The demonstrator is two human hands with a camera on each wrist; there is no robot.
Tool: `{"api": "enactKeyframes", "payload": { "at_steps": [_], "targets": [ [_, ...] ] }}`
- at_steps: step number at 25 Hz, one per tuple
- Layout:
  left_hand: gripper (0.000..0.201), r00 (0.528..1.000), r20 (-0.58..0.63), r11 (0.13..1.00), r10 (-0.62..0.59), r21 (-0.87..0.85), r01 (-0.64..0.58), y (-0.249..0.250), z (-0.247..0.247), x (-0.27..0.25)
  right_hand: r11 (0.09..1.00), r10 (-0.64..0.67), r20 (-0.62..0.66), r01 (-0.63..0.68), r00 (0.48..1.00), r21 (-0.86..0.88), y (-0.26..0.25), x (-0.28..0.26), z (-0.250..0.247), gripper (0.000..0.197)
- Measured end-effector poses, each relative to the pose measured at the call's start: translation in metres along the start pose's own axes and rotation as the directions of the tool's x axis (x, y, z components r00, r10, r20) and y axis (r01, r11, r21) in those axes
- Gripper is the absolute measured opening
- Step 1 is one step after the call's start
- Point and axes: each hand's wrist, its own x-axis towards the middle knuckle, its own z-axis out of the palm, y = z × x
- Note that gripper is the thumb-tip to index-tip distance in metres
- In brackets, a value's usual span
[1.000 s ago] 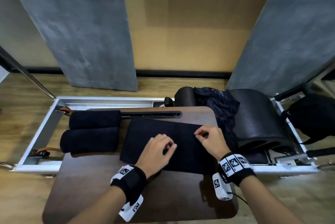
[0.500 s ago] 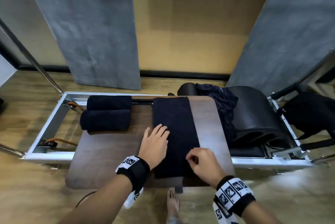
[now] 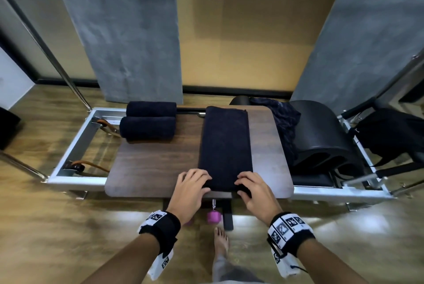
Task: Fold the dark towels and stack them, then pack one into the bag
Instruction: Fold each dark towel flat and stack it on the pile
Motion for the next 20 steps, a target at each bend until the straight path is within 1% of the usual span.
{"api": "enactKeyframes", "payload": {
  "at_steps": [3,5,6,8,9,11,13,14,15,17,18,20],
  "targets": [
    [0.025,0.997,-0.04,0.993,-0.064,-0.103,0.059,0.001,-0.002,0.0,0.999,-0.001,-0.051,0.003,0.999,0.041,0.004,0.002,0.001,0.024],
    [0.021,0.995,-0.071,0.994,-0.072,-0.082,0.066,0.002,-0.004,0.004,0.996,0.027,-0.104,-0.018,0.994,0.086,0.006,0.006,0.001,0.023],
    [0.019,0.994,-0.079,0.995,-0.074,-0.065,0.069,0.002,-0.004,0.006,0.996,0.019,-0.116,-0.009,0.993,0.086,0.007,0.006,0.001,0.021],
    [0.024,0.994,-0.067,0.995,-0.089,-0.042,0.086,0.002,-0.004,0.013,0.999,-0.025,-0.086,0.029,0.996,0.038,0.008,0.006,0.0,0.018],
    [0.028,0.993,-0.052,0.994,-0.107,-0.043,0.105,0.001,-0.004,0.018,0.999,-0.039,-0.05,0.039,0.998,0.001,0.008,0.006,0.0,0.023],
    [0.034,0.988,-0.013,0.987,-0.154,-0.052,0.153,0.0,-0.004,0.031,0.996,-0.041,0.018,0.043,0.999,-0.083,0.007,0.006,0.001,0.038],
    [0.034,0.978,0.043,0.978,-0.203,-0.034,0.204,0.001,-0.005,0.042,0.986,-0.039,0.04,0.045,0.998,-0.163,0.004,0.007,0.002,0.046],
    [0.032,0.974,0.066,0.975,-0.216,-0.036,0.219,0.002,-0.006,0.046,0.978,-0.047,0.036,0.053,0.998,-0.204,0.002,0.007,0.003,0.045],
    [0.032,0.969,0.087,0.97,-0.232,-0.054,0.237,0.002,-0.006,0.048,0.968,-0.06,0.028,0.065,0.998,-0.242,-0.001,0.008,0.004,0.04],
    [0.036,0.957,0.113,0.95,-0.268,-0.133,0.282,0.001,-0.009,0.05,0.956,-0.093,0.0,0.089,0.996,-0.278,-0.004,0.012,0.004,0.025],
    [0.039,0.953,0.116,0.941,-0.28,-0.166,0.296,0.001,-0.011,0.049,0.96,-0.096,-0.018,0.088,0.995,-0.265,-0.004,0.014,0.003,0.019],
    [0.033,0.959,0.101,0.945,-0.263,-0.175,0.278,0.001,-0.016,0.048,0.982,-0.055,-0.039,0.047,0.998,-0.183,-0.003,0.02,0.001,0.012]
  ]
}}
